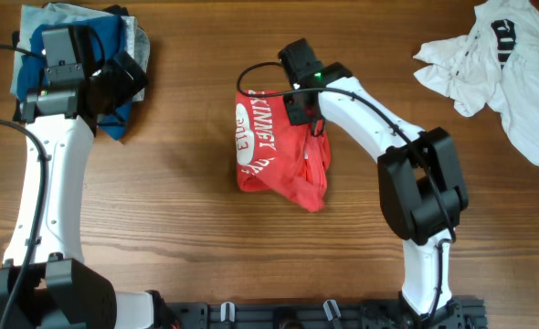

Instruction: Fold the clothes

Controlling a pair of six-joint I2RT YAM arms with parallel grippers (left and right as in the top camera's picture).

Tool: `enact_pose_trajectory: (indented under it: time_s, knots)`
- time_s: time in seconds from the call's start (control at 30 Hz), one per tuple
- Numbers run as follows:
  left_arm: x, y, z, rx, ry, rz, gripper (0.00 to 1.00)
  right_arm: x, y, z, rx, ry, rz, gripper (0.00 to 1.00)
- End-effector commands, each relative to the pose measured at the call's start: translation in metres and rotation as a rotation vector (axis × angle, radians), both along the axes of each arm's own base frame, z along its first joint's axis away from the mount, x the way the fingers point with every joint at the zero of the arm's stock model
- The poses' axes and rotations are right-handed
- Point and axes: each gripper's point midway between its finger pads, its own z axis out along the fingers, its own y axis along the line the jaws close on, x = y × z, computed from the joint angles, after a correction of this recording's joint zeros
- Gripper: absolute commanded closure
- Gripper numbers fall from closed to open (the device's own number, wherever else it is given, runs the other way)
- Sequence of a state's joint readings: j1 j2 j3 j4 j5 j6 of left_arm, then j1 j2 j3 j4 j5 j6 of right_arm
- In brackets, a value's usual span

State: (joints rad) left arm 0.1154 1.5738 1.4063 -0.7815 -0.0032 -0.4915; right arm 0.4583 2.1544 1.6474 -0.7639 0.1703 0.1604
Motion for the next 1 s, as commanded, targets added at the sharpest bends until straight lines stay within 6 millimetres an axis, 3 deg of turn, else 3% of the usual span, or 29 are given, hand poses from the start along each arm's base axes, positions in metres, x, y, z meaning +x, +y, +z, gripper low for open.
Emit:
enact_pose_trajectory:
  time_s: [0.0,0.1,0.13,0.2,0.23,0.27,0.43,0.57,0.8,0.87,0.97]
  knots:
    - [0.001,0.005,-0.002,0.018,0.006,0.004,0.00,0.015,-0.036,0.018,0.000,-0.035,-0.102,0.94]
    - [0.001,0.005,-0.003,0.017,0.008,0.004,0.00,0.016,-0.032,0.025,0.141,0.006,-0.007,0.94]
    - [0.001,0.005,-0.003,0.017,0.009,0.004,0.00,0.015,-0.029,0.027,0.194,0.023,0.041,0.89]
    - [0.001,0.005,-0.004,0.017,0.009,0.004,0.00,0.014,-0.029,0.028,0.275,0.049,0.085,0.44]
    - [0.001,0.005,-0.004,0.017,0.009,0.004,0.00,0.013,-0.031,0.029,0.314,0.061,0.098,0.28]
    - [0.001,0.005,-0.004,0.017,0.009,0.004,0.00,0.013,-0.034,0.031,0.344,0.070,0.103,0.22]
    - [0.001,0.005,-0.004,0.017,0.010,0.004,0.00,0.008,-0.046,0.042,0.525,0.126,0.074,0.16]
    - [0.001,0.005,-0.004,0.017,0.012,0.003,0.00,-0.005,-0.051,0.058,0.682,0.187,0.056,0.17]
    - [0.000,0.004,-0.009,0.017,0.029,-0.001,0.00,-0.041,-0.057,0.050,0.604,0.326,0.032,0.30]
    - [0.000,0.004,-0.011,0.016,0.035,-0.002,0.00,-0.051,-0.061,0.039,0.524,0.363,0.001,0.46]
    - [-0.002,0.004,-0.012,0.015,0.045,-0.002,0.00,-0.063,-0.066,0.016,0.406,0.399,-0.071,0.88]
